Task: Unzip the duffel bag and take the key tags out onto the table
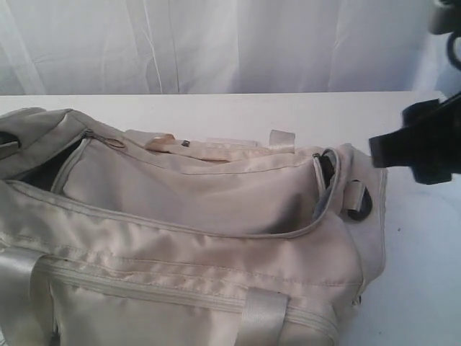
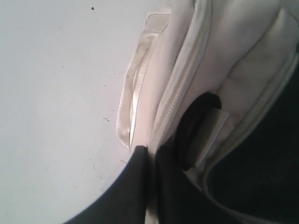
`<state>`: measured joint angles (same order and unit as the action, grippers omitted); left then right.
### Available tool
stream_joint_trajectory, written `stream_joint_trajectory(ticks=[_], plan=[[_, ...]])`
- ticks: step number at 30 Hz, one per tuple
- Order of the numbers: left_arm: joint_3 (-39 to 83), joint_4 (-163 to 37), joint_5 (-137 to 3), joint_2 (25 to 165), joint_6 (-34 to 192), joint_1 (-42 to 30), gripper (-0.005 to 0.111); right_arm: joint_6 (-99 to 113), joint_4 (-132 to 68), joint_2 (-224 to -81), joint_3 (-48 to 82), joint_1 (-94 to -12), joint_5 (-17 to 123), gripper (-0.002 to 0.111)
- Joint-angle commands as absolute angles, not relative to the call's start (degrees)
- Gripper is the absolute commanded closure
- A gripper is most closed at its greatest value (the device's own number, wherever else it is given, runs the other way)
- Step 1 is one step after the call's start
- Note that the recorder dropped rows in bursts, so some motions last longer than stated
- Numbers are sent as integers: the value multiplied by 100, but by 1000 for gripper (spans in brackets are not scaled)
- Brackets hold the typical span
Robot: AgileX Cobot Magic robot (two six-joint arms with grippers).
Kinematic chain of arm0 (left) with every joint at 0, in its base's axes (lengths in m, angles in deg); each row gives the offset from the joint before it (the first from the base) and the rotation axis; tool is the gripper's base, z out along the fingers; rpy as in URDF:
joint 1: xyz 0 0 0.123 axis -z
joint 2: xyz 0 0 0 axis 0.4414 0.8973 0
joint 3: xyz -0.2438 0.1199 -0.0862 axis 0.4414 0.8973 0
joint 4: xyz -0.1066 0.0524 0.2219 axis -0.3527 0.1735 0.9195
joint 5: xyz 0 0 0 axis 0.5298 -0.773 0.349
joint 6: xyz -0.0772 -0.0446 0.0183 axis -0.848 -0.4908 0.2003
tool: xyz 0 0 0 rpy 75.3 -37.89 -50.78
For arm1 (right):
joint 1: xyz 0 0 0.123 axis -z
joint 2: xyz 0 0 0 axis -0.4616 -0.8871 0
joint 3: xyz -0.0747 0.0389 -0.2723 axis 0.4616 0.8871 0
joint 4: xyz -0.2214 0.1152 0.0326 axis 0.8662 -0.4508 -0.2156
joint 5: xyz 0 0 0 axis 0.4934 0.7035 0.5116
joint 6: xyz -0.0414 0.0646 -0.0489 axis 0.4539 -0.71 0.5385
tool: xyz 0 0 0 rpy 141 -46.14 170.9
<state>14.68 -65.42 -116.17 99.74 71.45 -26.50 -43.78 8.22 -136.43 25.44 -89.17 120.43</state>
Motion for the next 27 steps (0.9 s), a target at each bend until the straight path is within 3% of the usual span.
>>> stream_joint_trajectory(ticks=[1, 4, 8, 11, 18, 27], plan=[[1675, -7059, -11572, 9844, 7780, -2666, 104, -3547, 282, -14044, 2366, -8887, 11030, 48], [1692, -7788, -11675, 9844, 8492, -2660, 88, -2765, -279, -14456, 1922, -8887, 10645, 48], [1692, -8397, -11807, 9735, 9028, -2660, 54, -1629, -648, -15234, 1046, -8878, 10590, 45], [1513, -8502, -12017, 9567, 9028, -2660, 41, -877, -729, -15933, 581, -8878, 10578, 42], [1368, -8617, -12444, 8982, 9004, -2660, 40, 1413, -1968, -17413, 251, -8988, 10986, 27], [2269, -8931, -12327, 8579, 9131, -2480, 40, 1975, -2398, -17713, -225, -9824, 11674, 27]])
